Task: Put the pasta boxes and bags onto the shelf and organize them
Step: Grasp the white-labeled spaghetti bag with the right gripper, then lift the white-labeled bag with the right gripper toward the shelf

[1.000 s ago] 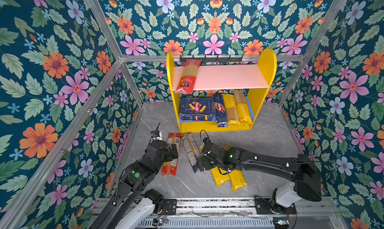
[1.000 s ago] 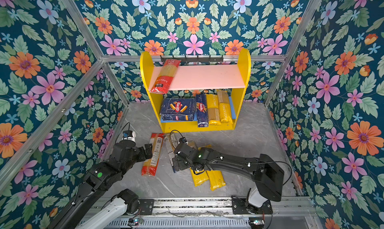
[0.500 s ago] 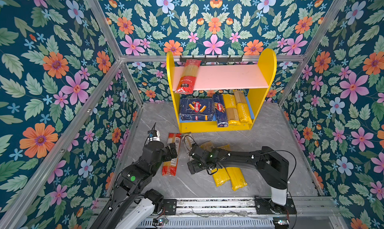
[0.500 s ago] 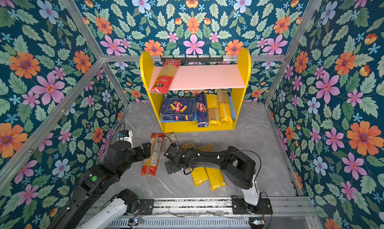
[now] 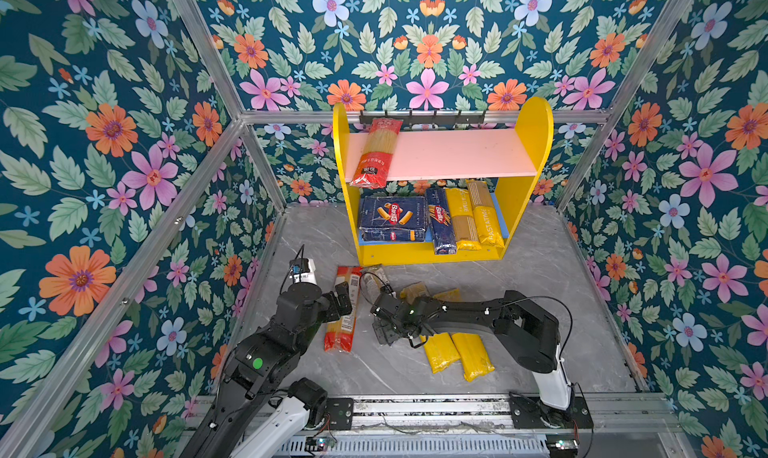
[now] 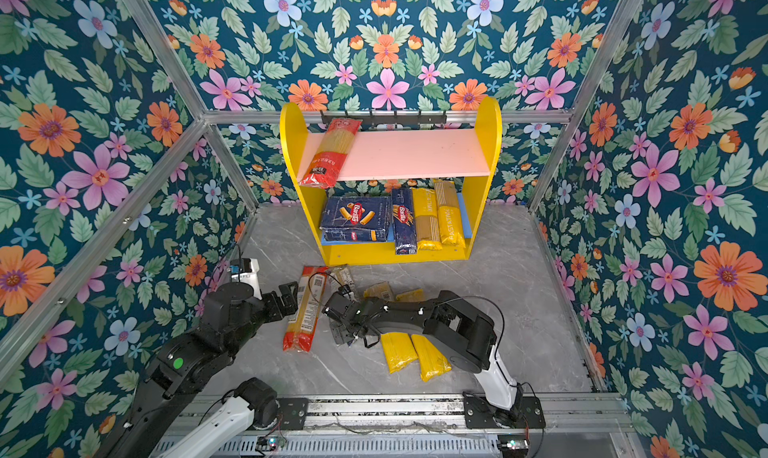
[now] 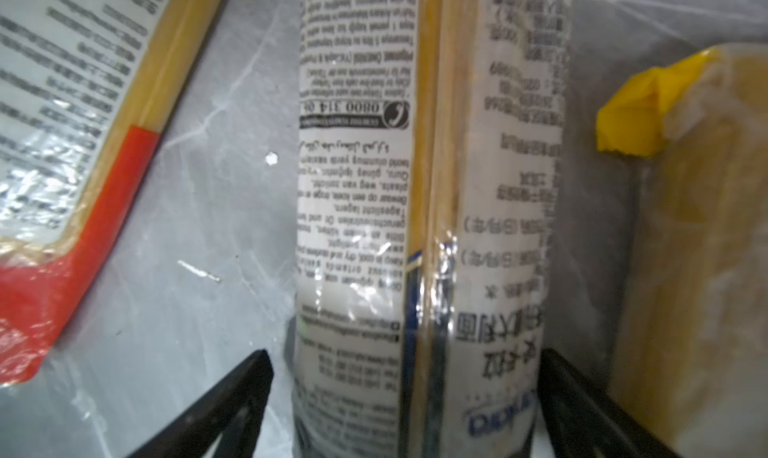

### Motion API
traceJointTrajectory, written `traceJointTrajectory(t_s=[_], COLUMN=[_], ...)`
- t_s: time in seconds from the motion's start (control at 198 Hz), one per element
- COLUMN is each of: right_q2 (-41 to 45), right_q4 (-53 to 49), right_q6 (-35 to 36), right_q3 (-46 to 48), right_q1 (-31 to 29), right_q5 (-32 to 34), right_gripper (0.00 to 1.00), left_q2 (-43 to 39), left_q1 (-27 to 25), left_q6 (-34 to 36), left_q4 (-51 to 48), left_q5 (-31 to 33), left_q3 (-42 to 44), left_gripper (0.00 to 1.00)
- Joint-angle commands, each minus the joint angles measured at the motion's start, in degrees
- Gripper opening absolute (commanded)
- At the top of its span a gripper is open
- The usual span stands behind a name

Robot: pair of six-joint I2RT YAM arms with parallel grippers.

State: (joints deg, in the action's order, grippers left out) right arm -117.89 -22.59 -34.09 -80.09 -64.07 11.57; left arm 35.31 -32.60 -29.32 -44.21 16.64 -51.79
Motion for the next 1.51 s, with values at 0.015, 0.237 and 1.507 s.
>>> traceJointTrajectory(t_s=[0.015,0.237,1.507], right_q2=[-1.7,-4.0,27.9], right_q4=[-3.6,-5.7,-8.4], right_q6=[-0.9,-2.1,-2.8], right_q3=[-0.7,-2.0,9.9], right_q1=[0.0,0.0,0.0], right_q5=[0.7,1.1,-0.9], right_gripper=[0.99,0.72,0.09], left_q2=[-0.1,-0.5,0.3], left_q1=[0.1,0.1,0.1], left_q6=[1.3,1.5,1.4], left_q4=[0.5,0.2,-0.1], left_q5=[0.3,0.5,2.6], left_q3=[-0.3,-0.4,-2.7], left_gripper=[1.0,1.0,1.0])
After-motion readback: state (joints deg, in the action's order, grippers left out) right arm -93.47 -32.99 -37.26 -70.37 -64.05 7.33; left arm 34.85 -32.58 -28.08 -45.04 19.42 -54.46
